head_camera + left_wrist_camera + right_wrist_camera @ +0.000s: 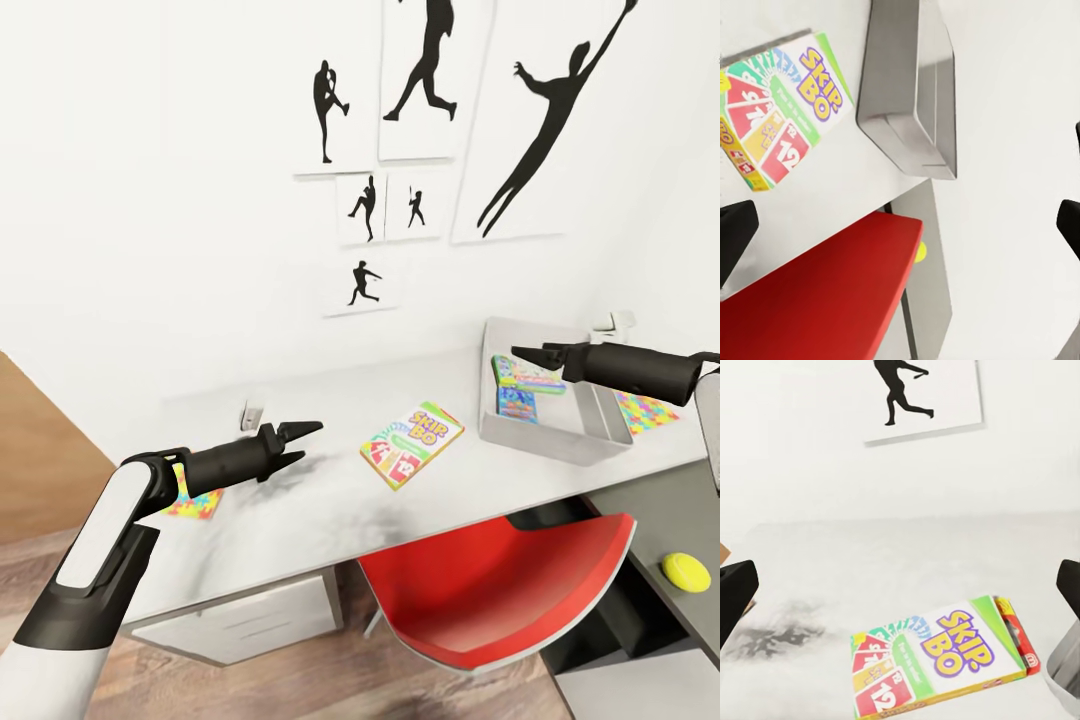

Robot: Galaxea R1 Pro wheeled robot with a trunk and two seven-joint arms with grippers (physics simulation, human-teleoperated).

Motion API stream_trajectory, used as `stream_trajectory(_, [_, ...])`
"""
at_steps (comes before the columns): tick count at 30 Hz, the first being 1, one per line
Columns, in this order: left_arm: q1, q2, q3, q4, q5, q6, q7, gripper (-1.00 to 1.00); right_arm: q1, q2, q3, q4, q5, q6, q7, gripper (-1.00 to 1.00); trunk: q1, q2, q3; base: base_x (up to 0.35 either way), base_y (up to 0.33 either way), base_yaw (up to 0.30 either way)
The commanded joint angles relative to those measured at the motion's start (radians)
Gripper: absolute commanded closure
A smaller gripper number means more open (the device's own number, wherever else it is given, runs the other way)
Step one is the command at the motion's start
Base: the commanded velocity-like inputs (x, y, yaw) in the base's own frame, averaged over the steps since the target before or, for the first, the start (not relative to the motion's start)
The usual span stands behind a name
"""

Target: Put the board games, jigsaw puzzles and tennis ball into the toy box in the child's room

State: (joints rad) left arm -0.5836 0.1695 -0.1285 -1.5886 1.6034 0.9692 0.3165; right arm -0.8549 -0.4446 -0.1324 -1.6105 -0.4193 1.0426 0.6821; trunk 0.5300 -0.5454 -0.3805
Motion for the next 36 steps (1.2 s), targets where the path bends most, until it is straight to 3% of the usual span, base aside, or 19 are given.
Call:
stream_trajectory(1, [-0.001,0.001,-0.001,-0.001,0.010,0.000,0.010,-1.00,-0.001,0.000,-0.001,0.000,0.005,0.005,0.007,-1.00,0.000,-0.001,0.000,0.000,0.006,0.000])
stream_trajectory(11, [0.001,0.002,0.000,0.001,-0.002,0.000,0.010,-1.00,0.000,0.006,0.005,0.000,0.005,0.005,-0.003,-1.00,0.000,-0.001,0.016,0.000,0.003,0.000])
stream_trajectory(20, [0.018,0.025,0.009,0.003,-0.005,0.000,0.010,-1.00,-0.001,0.027,0.058,0.001,0.011,0.005,-0.023,-1.00,0.000,-0.001,0.030,0.000,0.000,0.000])
stream_trajectory(24, [0.030,0.044,0.029,0.003,-0.005,0.000,0.009,-1.00,-0.001,0.034,0.073,0.001,0.014,0.005,-0.043,-1.00,0.000,-0.001,0.036,0.000,0.000,0.000])
stream_trajectory(29, [0.062,0.072,0.086,0.004,-0.005,0.002,0.006,-1.00,-0.001,0.058,0.092,0.001,0.018,0.005,-0.074,-1.00,0.000,-0.001,0.044,0.000,0.000,0.000])
stream_trajectory(36, [0.083,0.084,0.124,0.004,-0.006,0.003,-0.010,-1.00,-0.001,0.074,0.100,0.001,0.020,0.005,-0.088,-1.00,0.000,-0.001,0.055,0.000,0.000,0.000])
